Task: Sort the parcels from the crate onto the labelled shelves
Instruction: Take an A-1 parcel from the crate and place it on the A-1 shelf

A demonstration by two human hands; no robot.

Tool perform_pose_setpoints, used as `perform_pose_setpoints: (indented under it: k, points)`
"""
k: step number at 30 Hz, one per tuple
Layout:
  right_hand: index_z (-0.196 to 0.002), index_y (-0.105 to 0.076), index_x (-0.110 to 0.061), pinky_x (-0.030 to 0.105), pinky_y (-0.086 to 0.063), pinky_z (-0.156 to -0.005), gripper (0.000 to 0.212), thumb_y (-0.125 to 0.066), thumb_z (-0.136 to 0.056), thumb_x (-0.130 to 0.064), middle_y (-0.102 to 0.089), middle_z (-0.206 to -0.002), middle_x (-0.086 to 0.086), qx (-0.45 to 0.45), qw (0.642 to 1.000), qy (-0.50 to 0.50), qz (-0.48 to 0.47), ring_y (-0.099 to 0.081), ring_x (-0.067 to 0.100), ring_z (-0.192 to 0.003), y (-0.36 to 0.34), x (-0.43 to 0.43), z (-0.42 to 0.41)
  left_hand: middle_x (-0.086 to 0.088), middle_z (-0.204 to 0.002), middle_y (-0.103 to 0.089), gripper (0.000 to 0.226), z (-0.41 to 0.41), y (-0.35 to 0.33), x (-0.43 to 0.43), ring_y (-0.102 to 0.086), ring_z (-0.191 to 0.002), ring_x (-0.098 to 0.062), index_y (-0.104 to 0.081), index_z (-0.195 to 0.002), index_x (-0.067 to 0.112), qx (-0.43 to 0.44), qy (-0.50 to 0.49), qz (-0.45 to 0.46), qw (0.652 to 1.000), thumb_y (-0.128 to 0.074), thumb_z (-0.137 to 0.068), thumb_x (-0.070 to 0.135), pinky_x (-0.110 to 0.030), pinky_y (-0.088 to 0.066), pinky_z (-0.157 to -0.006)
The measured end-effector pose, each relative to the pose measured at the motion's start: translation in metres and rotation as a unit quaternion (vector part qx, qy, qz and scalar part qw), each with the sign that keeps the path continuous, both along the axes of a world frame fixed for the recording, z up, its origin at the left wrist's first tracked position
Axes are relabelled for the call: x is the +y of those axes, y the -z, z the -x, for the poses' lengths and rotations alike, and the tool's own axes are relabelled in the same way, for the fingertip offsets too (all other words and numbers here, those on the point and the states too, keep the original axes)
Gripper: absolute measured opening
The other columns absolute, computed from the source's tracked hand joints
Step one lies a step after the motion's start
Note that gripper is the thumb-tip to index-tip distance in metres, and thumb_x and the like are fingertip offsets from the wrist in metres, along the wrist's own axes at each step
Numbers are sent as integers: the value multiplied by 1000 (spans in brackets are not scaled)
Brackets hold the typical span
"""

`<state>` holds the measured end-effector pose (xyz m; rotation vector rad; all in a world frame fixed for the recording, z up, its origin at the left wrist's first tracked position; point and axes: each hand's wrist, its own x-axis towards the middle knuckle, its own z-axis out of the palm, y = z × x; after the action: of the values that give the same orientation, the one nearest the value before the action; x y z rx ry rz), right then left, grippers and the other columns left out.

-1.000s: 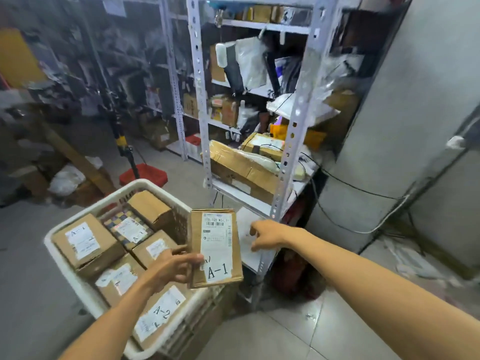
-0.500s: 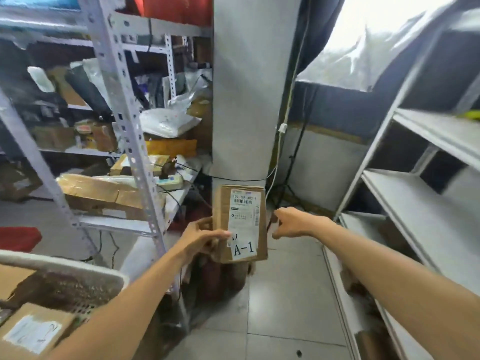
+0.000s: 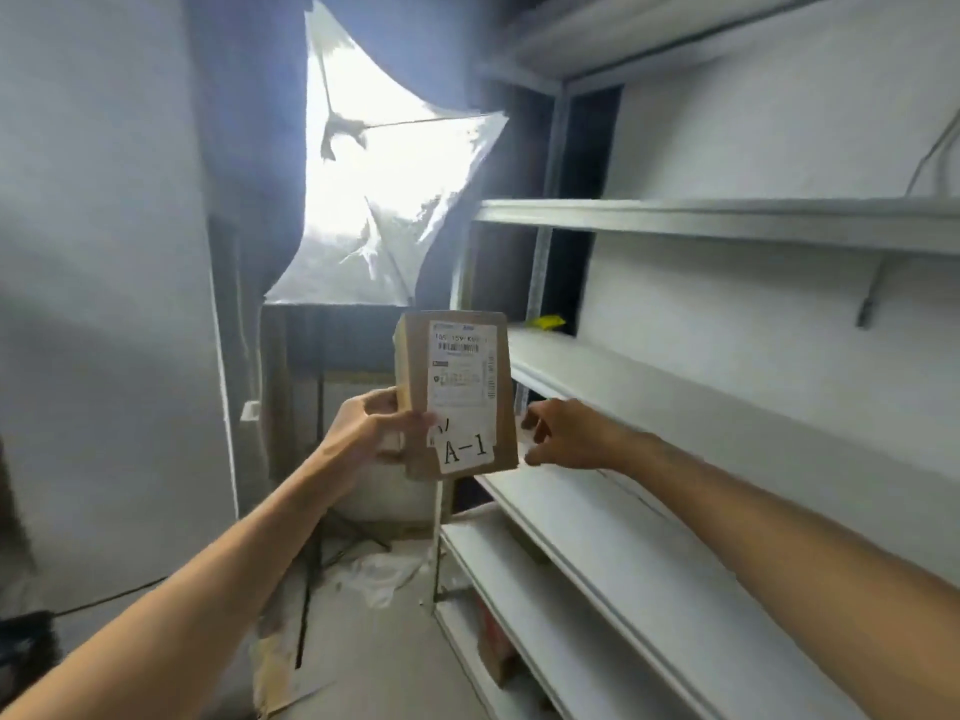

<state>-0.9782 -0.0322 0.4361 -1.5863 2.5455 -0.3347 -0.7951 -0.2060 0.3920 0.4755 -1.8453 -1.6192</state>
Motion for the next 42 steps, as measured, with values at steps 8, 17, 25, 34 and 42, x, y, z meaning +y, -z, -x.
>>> perform_pose_setpoints:
  k: [8, 17, 25, 34, 42]
  points:
    - [-117, -54, -12, 20, -39, -63, 40, -69, -82, -24, -61, -108, 3, 22, 980, 176, 85, -54, 12, -82, -79, 75, 46, 3, -92, -75, 43, 100, -123, 20, -71, -83, -11, -72, -103, 19, 107, 155, 127, 974, -71, -63, 36, -17, -53, -58]
    - [-118, -52, -17, 21, -38, -66, 41, -68, -81, -27, -54, -106, -3, 54, 939, 325, 96, -52, 12, -90, -107, 140, 30, -3, -93, -75, 39, 169, -179, 63, -71, -85, -19, -72, -101, 18, 180, 303, 85, 932, -71, -66, 36, -22, -56, -59]
    - [-121, -52, -13, 24, -38, -69, 45, -68, -80, -25, -56, -114, 4, 85, 902, 416, 79, -49, 15, -90, -116, 197, 11, -6, -96, -74, 40, 216, -208, 124, -71, -89, -24, -72, -100, 21, 211, 422, 46, 880, -78, -61, 32, -29, -58, -64]
    - [-119, -52, -17, 26, -42, -72, 46, -69, -78, -28, -55, -107, 1, 111, 858, 487, 118, -55, 18, -93, -139, 281, 18, -14, -110, -68, 104, 253, -259, 233, -68, -97, -26, -32, -144, 32, 249, 481, 22, 840, -83, -53, 30, -41, -56, -69]
    - [-126, -49, -18, 34, -48, -88, 50, -67, -81, -29, -53, -121, 4, 121, 845, 512, 97, -55, 22, -104, -144, 357, 38, -10, -100, -74, 91, 285, -291, 332, -72, -91, -24, -36, -141, 28, 273, 525, 0, 806, -78, -60, 20, -35, -56, -62]
